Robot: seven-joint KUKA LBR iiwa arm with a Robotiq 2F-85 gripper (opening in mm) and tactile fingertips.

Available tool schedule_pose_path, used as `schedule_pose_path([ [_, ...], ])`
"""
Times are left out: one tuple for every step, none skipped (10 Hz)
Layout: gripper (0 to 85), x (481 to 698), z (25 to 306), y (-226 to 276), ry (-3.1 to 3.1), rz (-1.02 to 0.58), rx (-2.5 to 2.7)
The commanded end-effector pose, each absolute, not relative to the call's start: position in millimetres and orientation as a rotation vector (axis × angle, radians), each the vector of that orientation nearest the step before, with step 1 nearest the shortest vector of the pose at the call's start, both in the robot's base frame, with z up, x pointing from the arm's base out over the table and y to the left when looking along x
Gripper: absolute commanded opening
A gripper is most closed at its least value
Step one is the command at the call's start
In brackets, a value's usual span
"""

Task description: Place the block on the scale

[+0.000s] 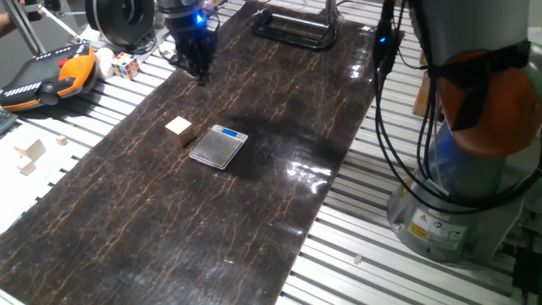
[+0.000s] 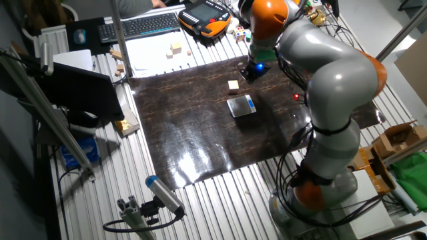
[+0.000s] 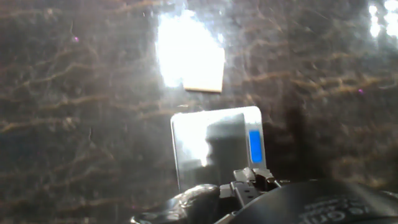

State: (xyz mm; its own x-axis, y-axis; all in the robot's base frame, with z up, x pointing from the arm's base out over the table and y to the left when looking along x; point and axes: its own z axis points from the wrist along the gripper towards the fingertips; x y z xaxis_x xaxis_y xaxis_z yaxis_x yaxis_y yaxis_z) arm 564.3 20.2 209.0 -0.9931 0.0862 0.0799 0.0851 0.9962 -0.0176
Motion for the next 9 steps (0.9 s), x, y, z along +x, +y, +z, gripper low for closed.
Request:
schedule_pose_path([
  [2.0, 606.0, 202.3, 22.7, -3.059, 0.027, -0.129],
  [2.0, 615.1, 199.2, 23.7, -3.059, 0.054, -0.114],
  [2.0, 617.8, 197.7, 21.2, -3.06, 0.023, -0.087],
  [2.0, 617.8, 197.7, 21.2, -3.056, 0.006, -0.088],
  [2.0, 617.8, 197.7, 21.2, -3.057, 0.065, -0.091],
  [2.0, 617.8, 197.7, 21.2, -3.052, 0.105, -0.1],
  [2.0, 617.8, 197.7, 21.2, -3.048, 0.106, -0.126],
  [2.0, 617.8, 197.7, 21.2, -3.046, 0.085, -0.162],
  [10.7, 617.8, 197.7, 21.2, -3.04, 0.087, -0.202],
])
